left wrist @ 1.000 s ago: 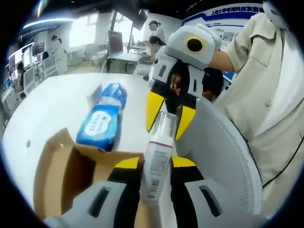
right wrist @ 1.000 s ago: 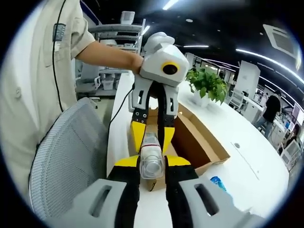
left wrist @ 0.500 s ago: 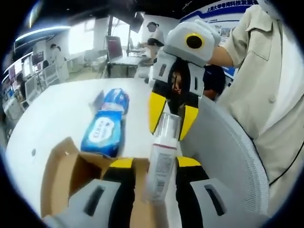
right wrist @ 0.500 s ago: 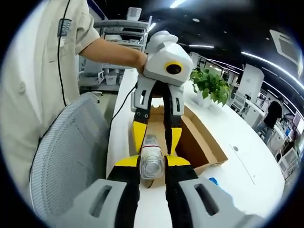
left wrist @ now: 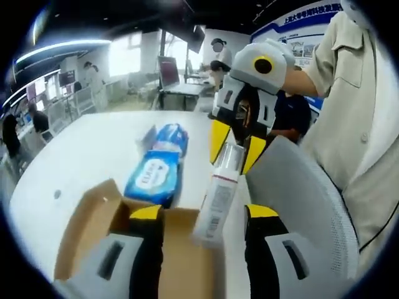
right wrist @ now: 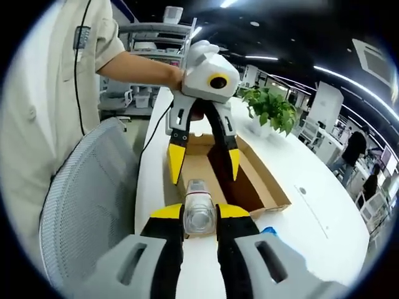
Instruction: Operate the shoe box by opening the lid, removing the specified soft item, and placing it in the target area until the item is outside and the box remains undamaged.
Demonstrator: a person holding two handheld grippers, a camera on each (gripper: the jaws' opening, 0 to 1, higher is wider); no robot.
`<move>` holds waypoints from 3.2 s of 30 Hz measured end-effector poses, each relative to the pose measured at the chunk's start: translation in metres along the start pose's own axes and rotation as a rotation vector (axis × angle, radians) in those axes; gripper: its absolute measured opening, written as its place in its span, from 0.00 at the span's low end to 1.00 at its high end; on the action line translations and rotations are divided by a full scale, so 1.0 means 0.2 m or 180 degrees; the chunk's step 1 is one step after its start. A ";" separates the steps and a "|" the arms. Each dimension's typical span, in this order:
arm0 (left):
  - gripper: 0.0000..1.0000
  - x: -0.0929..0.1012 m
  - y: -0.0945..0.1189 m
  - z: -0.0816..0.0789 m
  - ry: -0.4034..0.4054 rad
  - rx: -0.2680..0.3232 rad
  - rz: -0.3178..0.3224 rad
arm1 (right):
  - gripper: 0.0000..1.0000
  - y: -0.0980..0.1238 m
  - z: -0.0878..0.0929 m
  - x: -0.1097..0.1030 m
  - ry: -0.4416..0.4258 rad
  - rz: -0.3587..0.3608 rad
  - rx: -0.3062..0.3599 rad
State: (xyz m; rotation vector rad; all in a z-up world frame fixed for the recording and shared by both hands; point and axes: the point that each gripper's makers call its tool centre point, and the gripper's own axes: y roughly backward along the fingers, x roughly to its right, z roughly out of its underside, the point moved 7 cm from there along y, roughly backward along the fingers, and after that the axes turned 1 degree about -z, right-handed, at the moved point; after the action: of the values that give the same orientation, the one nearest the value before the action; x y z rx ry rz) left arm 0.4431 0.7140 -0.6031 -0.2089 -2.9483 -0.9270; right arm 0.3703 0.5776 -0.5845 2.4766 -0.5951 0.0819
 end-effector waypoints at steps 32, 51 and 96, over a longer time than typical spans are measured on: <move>0.98 0.01 0.16 0.20 0.0524 0.0131 -0.0903 | 0.17 0.23 0.06 0.43 0.0238 0.0144 -0.0515; 1.00 0.05 0.32 0.27 0.0848 0.0349 -0.1338 | 0.17 0.22 0.15 0.77 0.0218 0.0037 -0.1002; 0.97 0.13 0.48 0.50 0.1403 0.0385 -0.1844 | 0.17 -0.16 0.46 1.14 0.0446 -0.0628 -0.2046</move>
State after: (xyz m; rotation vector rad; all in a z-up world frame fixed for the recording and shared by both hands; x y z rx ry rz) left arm 0.4308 0.8517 -0.6281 0.7845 -2.6497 -0.7017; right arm 0.5830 0.4601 -0.6346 1.8711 -0.2565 -0.0135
